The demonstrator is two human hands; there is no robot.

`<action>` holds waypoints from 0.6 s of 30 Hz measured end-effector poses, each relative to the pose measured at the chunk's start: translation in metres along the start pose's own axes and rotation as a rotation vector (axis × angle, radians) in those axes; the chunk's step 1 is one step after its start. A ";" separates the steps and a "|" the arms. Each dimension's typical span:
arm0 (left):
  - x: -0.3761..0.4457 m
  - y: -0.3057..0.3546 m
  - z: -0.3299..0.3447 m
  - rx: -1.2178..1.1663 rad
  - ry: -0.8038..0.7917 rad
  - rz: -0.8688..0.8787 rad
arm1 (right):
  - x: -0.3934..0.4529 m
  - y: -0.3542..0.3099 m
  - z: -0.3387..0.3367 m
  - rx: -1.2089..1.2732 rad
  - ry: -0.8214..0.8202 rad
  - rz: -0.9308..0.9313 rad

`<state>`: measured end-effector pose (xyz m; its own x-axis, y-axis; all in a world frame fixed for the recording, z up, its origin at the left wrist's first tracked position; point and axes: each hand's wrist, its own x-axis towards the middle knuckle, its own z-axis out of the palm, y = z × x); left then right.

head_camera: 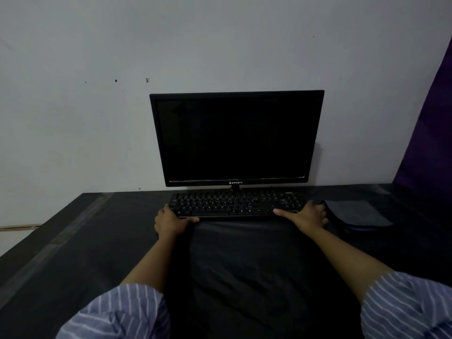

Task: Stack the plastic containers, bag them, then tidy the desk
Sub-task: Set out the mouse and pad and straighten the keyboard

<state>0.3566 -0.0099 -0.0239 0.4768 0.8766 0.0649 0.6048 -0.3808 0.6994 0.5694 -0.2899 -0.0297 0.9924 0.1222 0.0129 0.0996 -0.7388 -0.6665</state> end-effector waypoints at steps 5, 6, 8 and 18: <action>0.001 0.002 -0.001 0.004 -0.012 -0.002 | -0.001 0.000 -0.001 -0.039 -0.016 -0.008; 0.001 0.002 0.000 -0.009 -0.014 -0.007 | 0.000 0.000 -0.002 -0.041 -0.024 -0.010; 0.001 0.001 0.001 -0.037 -0.023 -0.010 | 0.002 -0.001 -0.004 -0.052 -0.043 -0.018; -0.001 0.005 -0.001 0.061 -0.047 -0.009 | -0.001 -0.003 -0.007 -0.104 -0.041 -0.043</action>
<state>0.3581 -0.0122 -0.0198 0.4999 0.8657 0.0244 0.6461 -0.3916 0.6551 0.5688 -0.2923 -0.0220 0.9836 0.1802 0.0080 0.1507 -0.7971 -0.5848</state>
